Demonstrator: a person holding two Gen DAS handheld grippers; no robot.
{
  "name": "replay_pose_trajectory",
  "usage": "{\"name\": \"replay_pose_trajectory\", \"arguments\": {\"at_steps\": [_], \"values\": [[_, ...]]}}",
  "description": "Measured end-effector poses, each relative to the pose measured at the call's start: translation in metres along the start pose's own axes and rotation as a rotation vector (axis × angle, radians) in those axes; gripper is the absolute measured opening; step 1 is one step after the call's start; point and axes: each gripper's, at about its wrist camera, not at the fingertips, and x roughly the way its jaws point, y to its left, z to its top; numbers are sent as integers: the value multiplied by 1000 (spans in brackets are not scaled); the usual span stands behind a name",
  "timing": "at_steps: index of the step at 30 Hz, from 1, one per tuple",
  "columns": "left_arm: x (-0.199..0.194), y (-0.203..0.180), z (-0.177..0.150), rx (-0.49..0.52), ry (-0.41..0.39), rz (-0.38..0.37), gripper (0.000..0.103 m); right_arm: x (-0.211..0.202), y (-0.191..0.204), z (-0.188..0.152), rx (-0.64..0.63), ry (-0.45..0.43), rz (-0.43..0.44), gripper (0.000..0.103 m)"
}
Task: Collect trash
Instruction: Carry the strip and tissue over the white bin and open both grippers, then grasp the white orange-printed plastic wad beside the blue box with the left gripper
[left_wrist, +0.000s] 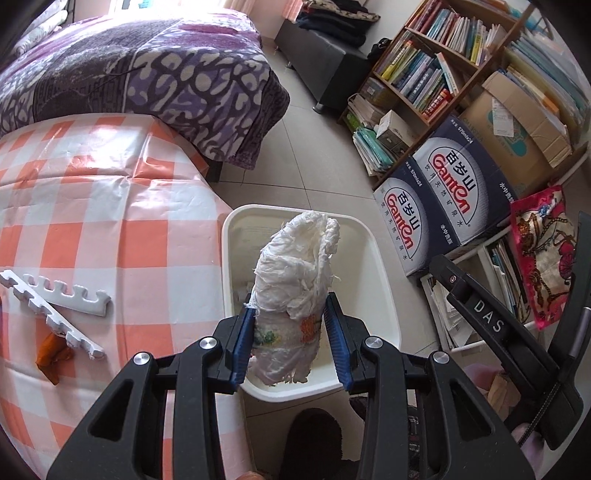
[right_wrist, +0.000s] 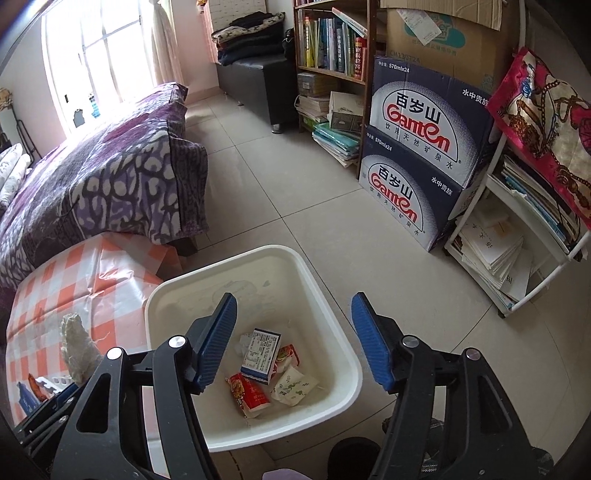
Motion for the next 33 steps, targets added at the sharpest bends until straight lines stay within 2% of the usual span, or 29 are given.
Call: {"name": "replay_pose_trajectory", "arguments": {"at_steps": [2,3,4,5,11,17,21,33], "values": [[4,-2,-1,0,16,-21,38,0,-2,0,10,1,-1,63],[6,-2,-1,-3,24,-31,42,0,-3,0,14,3,-1,64],[8,-2,-1,-10,30,-38,51,1,-3,0,16,5,0,64],[8,0,-2,-17,33,-39,54,1,-3,1,18,6,0,65],[1,17,-2,-56,28,-29,60,2,1,0,20,11,15,69],[-13,36,-7,-49,-5,64,63,4,20,-7,-7,36,40,74],[-28,58,-12,-57,-37,154,66,5,38,-14,-45,58,62,77],[-74,152,-30,-212,-100,432,74,0,108,-44,-225,86,108,79]]}}
